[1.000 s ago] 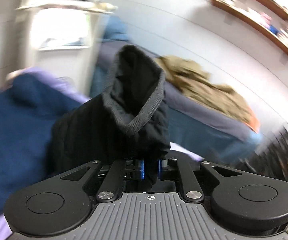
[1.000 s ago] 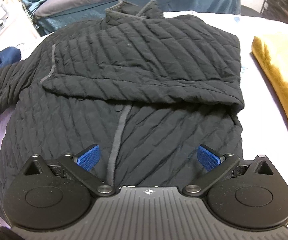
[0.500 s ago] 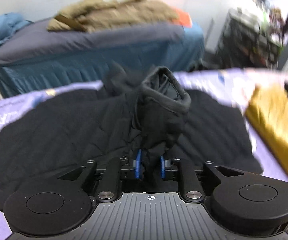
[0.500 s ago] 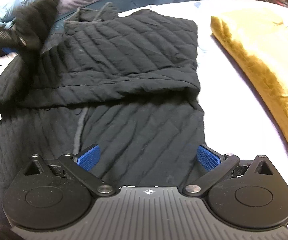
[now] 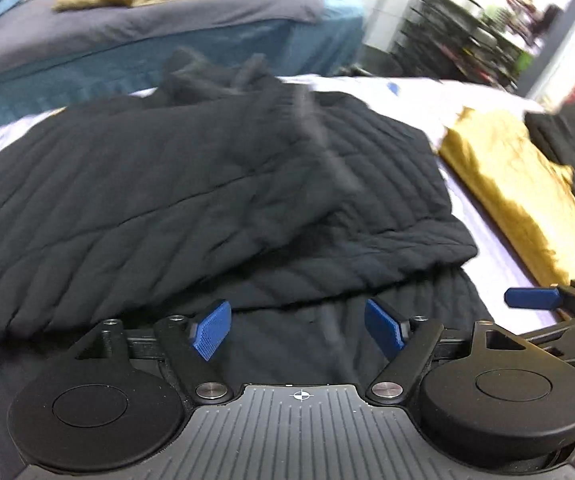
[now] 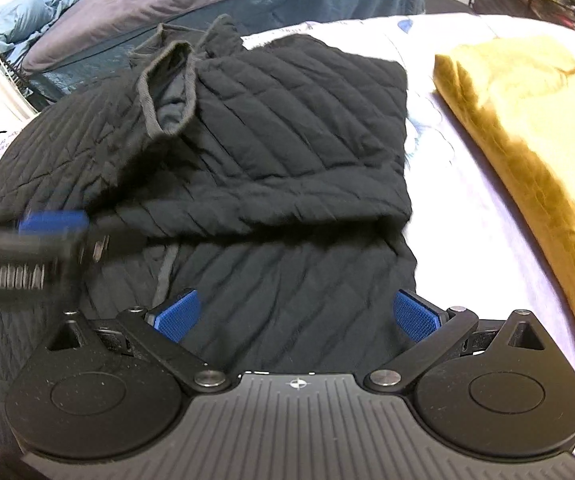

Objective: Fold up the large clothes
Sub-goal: 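Grasp the jacket side edge with both grippers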

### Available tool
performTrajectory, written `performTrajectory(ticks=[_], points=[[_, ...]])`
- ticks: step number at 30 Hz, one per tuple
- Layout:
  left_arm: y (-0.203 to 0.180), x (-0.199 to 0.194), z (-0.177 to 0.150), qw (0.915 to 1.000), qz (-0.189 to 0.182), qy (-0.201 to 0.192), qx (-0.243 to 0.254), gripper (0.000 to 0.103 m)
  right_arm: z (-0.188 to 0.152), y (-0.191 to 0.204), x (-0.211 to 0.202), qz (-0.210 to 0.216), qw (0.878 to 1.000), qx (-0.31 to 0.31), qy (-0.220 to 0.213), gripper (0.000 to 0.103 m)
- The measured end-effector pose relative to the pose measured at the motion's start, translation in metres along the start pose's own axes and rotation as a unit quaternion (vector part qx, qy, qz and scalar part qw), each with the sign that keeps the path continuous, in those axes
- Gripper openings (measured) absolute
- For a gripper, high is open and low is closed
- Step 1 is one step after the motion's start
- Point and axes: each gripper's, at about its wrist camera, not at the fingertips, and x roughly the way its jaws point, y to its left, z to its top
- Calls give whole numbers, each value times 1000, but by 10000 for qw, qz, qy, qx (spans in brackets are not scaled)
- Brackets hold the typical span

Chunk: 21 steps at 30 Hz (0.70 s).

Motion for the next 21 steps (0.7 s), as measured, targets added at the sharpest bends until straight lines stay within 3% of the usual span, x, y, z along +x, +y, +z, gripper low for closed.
performTrajectory(ticks=[6,11,21], points=[[50,-29,-24,9964,398,-205,-726,103,5,26,-5,5,9966,-780,-262,102],[87,-47,-56,9904,986,-135,-957,103,10,39,-3,55,9951,-955,-261,102],[147,-75,-123,9768,1253,112,-1735,103,-11,60,0,181,9886,-1491,23,102]])
